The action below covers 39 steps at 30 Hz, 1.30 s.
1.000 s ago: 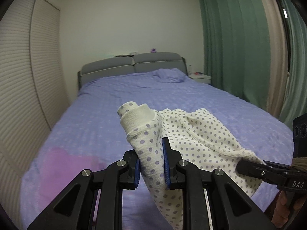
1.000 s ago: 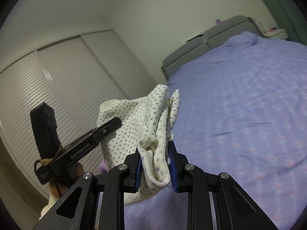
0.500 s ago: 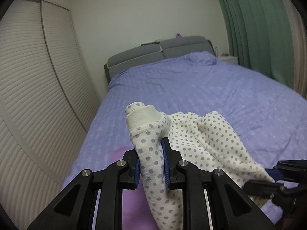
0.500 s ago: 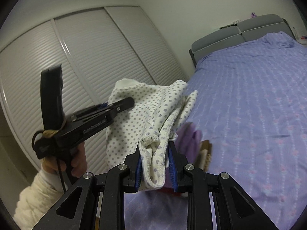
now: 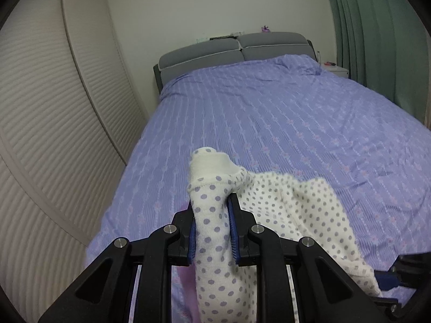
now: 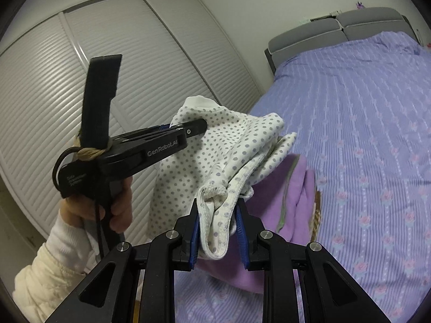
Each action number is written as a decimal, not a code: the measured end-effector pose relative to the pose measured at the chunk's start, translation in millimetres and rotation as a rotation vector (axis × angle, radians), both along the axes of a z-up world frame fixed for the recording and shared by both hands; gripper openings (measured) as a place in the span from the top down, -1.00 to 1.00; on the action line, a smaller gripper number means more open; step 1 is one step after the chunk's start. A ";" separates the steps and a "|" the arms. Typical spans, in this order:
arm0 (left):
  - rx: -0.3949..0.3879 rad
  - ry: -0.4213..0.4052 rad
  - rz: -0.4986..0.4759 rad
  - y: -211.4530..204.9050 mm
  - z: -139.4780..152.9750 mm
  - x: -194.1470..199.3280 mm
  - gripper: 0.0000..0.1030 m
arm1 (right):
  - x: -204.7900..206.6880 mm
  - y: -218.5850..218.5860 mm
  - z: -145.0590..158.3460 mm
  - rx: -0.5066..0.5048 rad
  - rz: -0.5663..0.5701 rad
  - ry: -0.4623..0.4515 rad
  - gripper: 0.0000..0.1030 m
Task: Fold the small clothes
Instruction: 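Carry the folded shirt with both grippers onto the clothes stack, then open both grippers and release the shirt on top of the stack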
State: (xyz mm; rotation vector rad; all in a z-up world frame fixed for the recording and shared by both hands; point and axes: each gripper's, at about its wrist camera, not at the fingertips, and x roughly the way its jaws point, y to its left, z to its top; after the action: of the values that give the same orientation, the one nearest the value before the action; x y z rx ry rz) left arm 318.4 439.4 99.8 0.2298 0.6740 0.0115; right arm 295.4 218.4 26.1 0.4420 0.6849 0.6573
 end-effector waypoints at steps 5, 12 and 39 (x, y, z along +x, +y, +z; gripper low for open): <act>-0.019 0.008 0.036 9.8 -12.0 1.3 0.43 | 0.4 -1.0 -7.9 0.010 -0.004 0.033 0.51; -0.087 0.012 0.165 38.1 -12.5 1.2 -0.23 | 2.6 2.2 -12.4 0.017 -0.024 0.083 0.47; -0.036 -0.208 0.219 -85.2 15.1 -183.7 -1.00 | -97.7 -129.2 57.4 -0.225 -0.193 -0.136 -0.85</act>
State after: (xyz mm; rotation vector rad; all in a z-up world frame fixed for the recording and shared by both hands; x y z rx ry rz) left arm 134.7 354.2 114.9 0.1172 0.4885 0.2305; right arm 197.7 89.1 83.5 0.2487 0.5707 0.4176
